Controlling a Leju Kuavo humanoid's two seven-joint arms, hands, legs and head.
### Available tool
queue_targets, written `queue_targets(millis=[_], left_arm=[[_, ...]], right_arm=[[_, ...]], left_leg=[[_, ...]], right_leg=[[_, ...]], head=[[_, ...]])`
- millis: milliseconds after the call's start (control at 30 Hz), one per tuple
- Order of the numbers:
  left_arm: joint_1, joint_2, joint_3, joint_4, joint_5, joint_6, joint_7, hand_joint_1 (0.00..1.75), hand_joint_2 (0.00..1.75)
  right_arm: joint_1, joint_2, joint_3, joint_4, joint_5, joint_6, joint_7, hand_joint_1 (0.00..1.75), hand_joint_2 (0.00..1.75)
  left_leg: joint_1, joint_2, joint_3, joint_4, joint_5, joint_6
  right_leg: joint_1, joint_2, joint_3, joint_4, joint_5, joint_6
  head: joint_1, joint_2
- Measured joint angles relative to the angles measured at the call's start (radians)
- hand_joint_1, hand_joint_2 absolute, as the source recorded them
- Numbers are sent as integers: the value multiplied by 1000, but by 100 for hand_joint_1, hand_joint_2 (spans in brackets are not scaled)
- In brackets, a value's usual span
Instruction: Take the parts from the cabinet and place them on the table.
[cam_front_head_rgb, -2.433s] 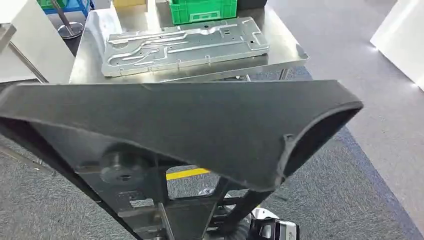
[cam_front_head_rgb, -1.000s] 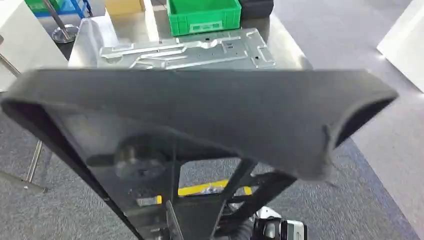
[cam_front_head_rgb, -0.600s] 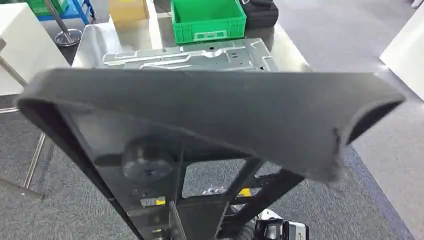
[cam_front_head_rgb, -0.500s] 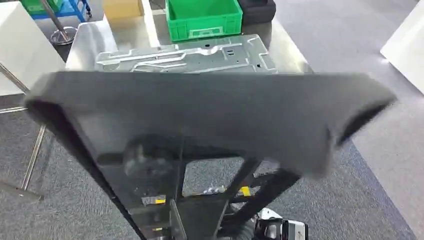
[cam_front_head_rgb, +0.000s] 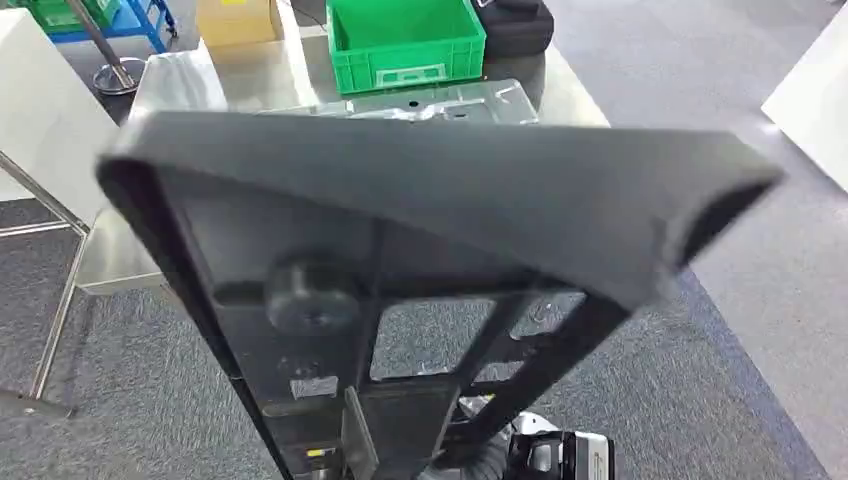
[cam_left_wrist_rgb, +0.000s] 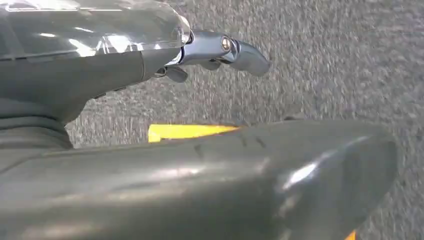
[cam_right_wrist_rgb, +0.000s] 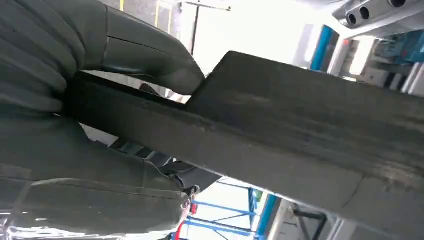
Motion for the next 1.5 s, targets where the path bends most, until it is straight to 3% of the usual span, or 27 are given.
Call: queue_targets(millis=[67,133,200,233,300,367,433,467,567,633,700,733,767,800,867,900,933,967,1067,1100,1200,1233,1267,1300,1400,1433,1500], left_arm=[[-4,-2,0,0,0,-1,-4,0,0],[-7,-2,0,0,-2,-3,-10,0,0],[-7,-2,0,0,-4,-4,-12,0,0],[-7,-2,0,0,-4,-5,-12,0,0],[-7,-2,0,0,-3,-5,-12,0,0],[-5,-2,0,0,-3,-5,-12,0,0],[-5,-4,0,0,-5,-7,-12,0,0],[-3,-4,0,0,-7,-8,-12,0,0],[-2,0,0,0,-11,-11,-13,0,0],[-7,-1,0,0,-11,-11,-15,0,0],[-6,2,0,0,-14,-12,-17,0,0],[-4,2,0,0,-18,-13,-18,0,0],[-2,2,0,0,-19,-13,-18,0,0],[-2,2,0,0,-21,-13,-18,0,0],[-3,5,0,0,-23,-13,-18,0,0],[-2,5,0,0,-24,-13,-18,0,0],[-6,6,0,0,-26,-13,-19,0,0],[-6,8,0,0,-26,-14,-20,0,0],[-2,9,0,0,-27,-16,-25,0,0],[-4,9,0,0,-27,-18,-28,0,0],[-6,12,0,0,-27,-23,-31,0,0],[-5,12,0,0,-27,-24,-31,0,0],[-4,12,0,0,-27,-24,-31,0,0],[-5,12,0,0,-27,-24,-31,0,0],[-4,11,0,0,-27,-24,-32,0,0],[-6,8,0,1,-27,-24,-33,0,0],[-7,11,0,1,-27,-23,-34,0,0]], right_arm=[[-4,1,-4,5,9,-3,0,166,175],[-9,2,-4,8,20,-9,0,166,175],[-4,3,-4,12,32,-19,0,166,175],[-2,3,-4,13,35,-21,0,166,175],[0,3,-5,13,33,-18,0,166,175],[-1,3,-5,13,22,-13,0,166,175],[-2,3,-7,13,5,-3,0,166,175],[-1,3,-10,13,-2,0,0,166,175],[-1,5,-14,13,-11,3,0,166,175],[-1,8,-20,12,-12,12,-1,166,175],[2,8,-25,12,-11,21,0,166,175],[5,8,-27,12,-11,22,0,166,175],[7,9,-29,12,-11,24,0,166,175],[9,8,-30,11,-11,27,0,166,175],[12,10,-36,7,-11,35,0,166,175],[14,11,-40,4,-11,39,0,166,175],[15,11,-43,2,-11,40,-1,166,175],[16,12,-45,-3,-11,41,-1,166,175],[19,12,-56,-12,-11,47,-1,166,175],[19,12,-60,-16,-11,49,-1,166,175],[26,12,-69,-23,-8,51,-1,166,175],[31,12,-71,-23,-7,51,-1,166,175],[35,12,-73,-25,-5,51,-1,166,175],[38,12,-76,-31,-2,51,-1,166,175],[40,12,-79,-48,3,46,-1,166,175],[42,12,-82,-51,8,40,-1,166,175],[50,13,-87,-71,22,17,-1,166,175]], left_leg=[[8,-3,31,-15,4,11],[8,-10,41,-18,-3,21],[7,-19,48,-18,-12,22],[7,-25,53,-18,-17,22],[7,-31,72,-18,-30,21],[6,-39,91,-19,-46,18],[3,-44,93,-15,-59,2],[3,-44,96,-17,-62,-5],[4,-35,107,15,-73,-17],[8,-17,43,134,-114,-26],[15,-13,-47,267,-172,-40],[18,-11,-76,295,-182,-42],[20,-8,-82,279,-162,-44],[22,-6,-69,222,-116,-42],[25,-2,-8,48,7,-41],[23,1,2,12,14,-41],[13,6,2,-2,-17,-33],[12,5,5,2,-2,-20],[17,-1,27,-13,-2,4],[16,-1,36,-15,-4,10],[12,-2,48,-15,-18,23],[10,-4,55,-15,-26,24],[8,-6,64,-15,-32,24],[6,-7,75,-15,-41,24],[1,-9,101,-19,-67,20],[-3,-11,113,-15,-73,13],[-2,-11,121,-11,-77,1]], right_leg=[[2,-3,-8,42,-10,6],[3,-3,-80,161,-54,12],[1,-3,-169,276,-112,16],[0,-3,-192,288,-110,16],[0,-3,-178,200,-28,8],[4,-2,-125,38,99,-5],[14,2,-124,10,59,-10],[15,2,-120,3,78,-17],[4,0,-86,-12,75,-31],[3,-3,-73,-15,67,-40],[3,-3,-65,-15,55,-39],[3,-3,-59,-15,49,-38],[2,-3,-50,-15,42,-36],[1,-3,-39,-15,34,-33],[-1,-4,-13,-15,16,-25],[0,-4,-5,-14,8,-18],[1,-4,-10,-15,5,-11],[1,-5,-12,-18,2,-5],[-1,-5,-1,3,-1,16],[-2,-4,-18,44,-9,19],[-1,-4,-151,249,-95,21],[-1,-4,-189,288,-112,22],[-1,-4,-202,282,-100,21],[0,-4,-196,237,-61,15],[16,-4,-128,8,111,-16],[21,-3,-130,9,67,-19],[22,-2,-124,-2,88,-27]], head=[[1,0],[5,0],[4,0],[4,0],[5,0],[5,0],[3,0],[4,0],[4,0],[-3,0],[-3,0],[-3,0],[-3,0],[-3,0],[-3,0],[-1,0],[-3,0],[-3,0],[-3,0],[0,0],[0,0],[0,0],[0,0],[0,0],[1,0],[-6,0],[-4,0]])
